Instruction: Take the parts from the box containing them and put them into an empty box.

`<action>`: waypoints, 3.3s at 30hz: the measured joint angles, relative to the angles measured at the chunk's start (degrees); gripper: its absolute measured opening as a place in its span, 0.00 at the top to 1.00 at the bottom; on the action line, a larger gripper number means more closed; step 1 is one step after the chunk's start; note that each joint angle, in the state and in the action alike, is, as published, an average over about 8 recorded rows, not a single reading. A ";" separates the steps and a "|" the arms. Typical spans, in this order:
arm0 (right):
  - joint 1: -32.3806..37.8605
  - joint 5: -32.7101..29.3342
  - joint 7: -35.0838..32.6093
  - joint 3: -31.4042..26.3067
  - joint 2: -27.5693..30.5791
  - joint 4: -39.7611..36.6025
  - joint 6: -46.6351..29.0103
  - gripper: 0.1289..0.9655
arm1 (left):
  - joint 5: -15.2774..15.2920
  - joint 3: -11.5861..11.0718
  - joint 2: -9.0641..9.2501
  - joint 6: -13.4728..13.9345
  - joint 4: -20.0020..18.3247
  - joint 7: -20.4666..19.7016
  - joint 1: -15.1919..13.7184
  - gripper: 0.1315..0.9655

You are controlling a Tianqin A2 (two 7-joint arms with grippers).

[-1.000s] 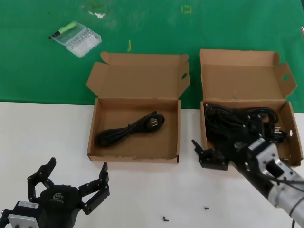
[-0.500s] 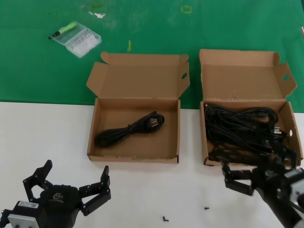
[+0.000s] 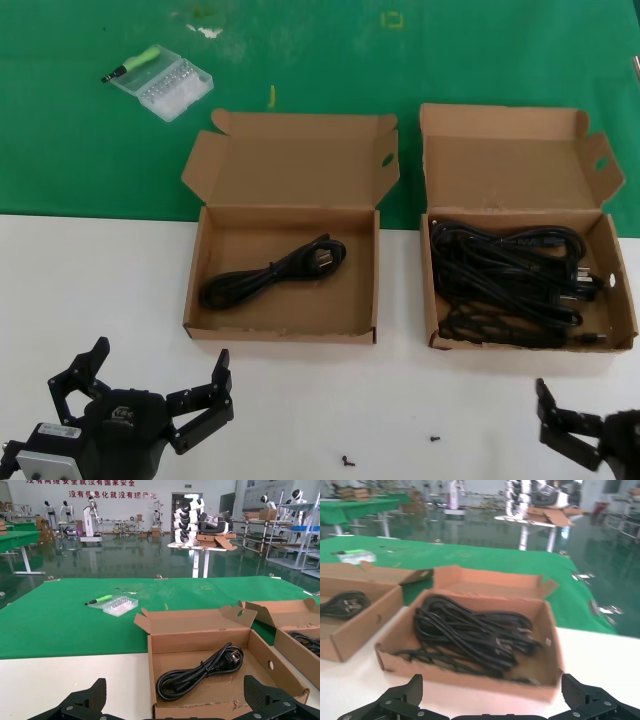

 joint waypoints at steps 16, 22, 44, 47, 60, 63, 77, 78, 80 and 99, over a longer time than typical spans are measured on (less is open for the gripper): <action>-4.99 1.08 2.24 1.61 0.56 3.34 3.19 0.00 | -0.01 0.01 0.01 -0.01 0.01 0.00 -0.01 0.00; -4.99 1.08 2.24 1.61 0.56 3.34 3.19 0.00 | -0.01 0.01 0.01 -0.01 0.01 0.00 -0.01 0.00; -4.99 1.08 2.24 1.61 0.56 3.34 3.19 0.00 | -0.01 0.00 0.01 -0.01 0.01 0.00 -0.01 0.00; -4.99 1.08 2.24 1.61 0.56 3.34 3.19 0.00 | -0.01 0.00 0.01 -0.01 0.01 0.00 -0.01 0.00; -4.99 1.08 2.24 1.61 0.56 3.34 3.19 0.00 | -0.01 0.00 0.01 -0.01 0.01 0.00 -0.01 0.00; -4.99 1.08 2.24 1.61 0.56 3.34 3.19 0.00 | -0.01 0.00 0.01 -0.01 0.01 0.00 -0.01 0.00; -4.99 1.08 2.24 1.61 0.56 3.34 3.19 0.00 | -0.01 0.00 0.01 -0.01 0.01 0.00 -0.01 0.00; -4.99 1.08 2.24 1.61 0.56 3.34 3.19 0.00 | -0.01 0.00 0.01 -0.01 0.01 0.00 -0.01 0.00; -4.99 1.08 2.24 1.61 0.56 3.34 3.19 0.00 | -0.01 0.00 0.01 -0.01 0.01 0.00 -0.01 0.00; -4.99 1.08 2.24 1.61 0.56 3.34 3.19 0.00 | -0.01 0.00 0.01 -0.01 0.01 0.00 -0.01 0.00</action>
